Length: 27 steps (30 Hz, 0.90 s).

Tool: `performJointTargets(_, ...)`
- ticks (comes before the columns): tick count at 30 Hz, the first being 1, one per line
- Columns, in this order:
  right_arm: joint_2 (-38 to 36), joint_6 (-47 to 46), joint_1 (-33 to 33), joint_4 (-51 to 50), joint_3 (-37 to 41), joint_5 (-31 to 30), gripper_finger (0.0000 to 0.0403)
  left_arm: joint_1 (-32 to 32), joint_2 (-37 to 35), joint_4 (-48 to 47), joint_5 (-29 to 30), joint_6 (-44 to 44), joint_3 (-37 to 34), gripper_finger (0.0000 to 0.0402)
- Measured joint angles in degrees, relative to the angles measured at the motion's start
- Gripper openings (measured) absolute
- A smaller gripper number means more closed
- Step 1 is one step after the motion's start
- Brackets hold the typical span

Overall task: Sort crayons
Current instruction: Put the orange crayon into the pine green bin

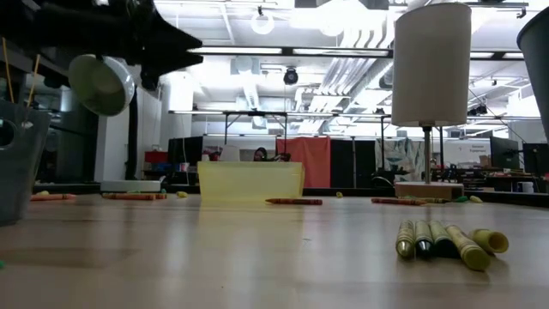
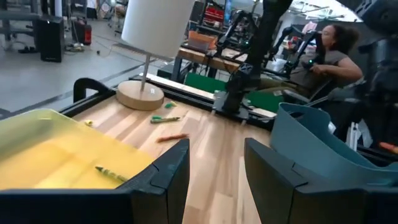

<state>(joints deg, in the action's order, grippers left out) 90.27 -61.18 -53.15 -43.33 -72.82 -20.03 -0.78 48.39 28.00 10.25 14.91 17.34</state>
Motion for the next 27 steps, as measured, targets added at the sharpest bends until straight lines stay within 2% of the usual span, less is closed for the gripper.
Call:
performJointTargets(7, 0.0, -21.9, -8.1, -11.7, 2.9, 0.0, 0.0, 6.1, 0.0, 2.1, 7.9, 0.0, 0.0, 0.014)
performJointTargets(12, 0.0, -30.4, -8.7, -12.6, 9.1, 6.7, 0.0, 7.6, 0.0, 2.0, 11.3, 0.0, 0.0, 0.014)
performJointTargets(16, 0.0, -32.9, -8.4, -9.4, 15.2, 11.0, 0.0, 7.7, 0.0, 2.0, 11.6, 0.0, 0.0, 0.014)
performJointTargets(19, 0.0, -34.4, -7.9, -9.5, 19.0, 11.6, 0.0002, 7.7, 0.0, 1.9, 11.7, -0.1, 0.0, 0.014)
performJointTargets(22, 0.0, -33.7, -7.2, -9.7, 21.6, 11.6, 0.001, 7.6, 0.0, 1.9, 12.0, -0.2, 0.0, 0.014)
performJointTargets(27, 0.0, -29.5, -5.7, -9.3, 22.9, 12.5, 0.0029, 7.6, 0.0, 1.9, 16.4, -2.1, 0.0, 0.014)
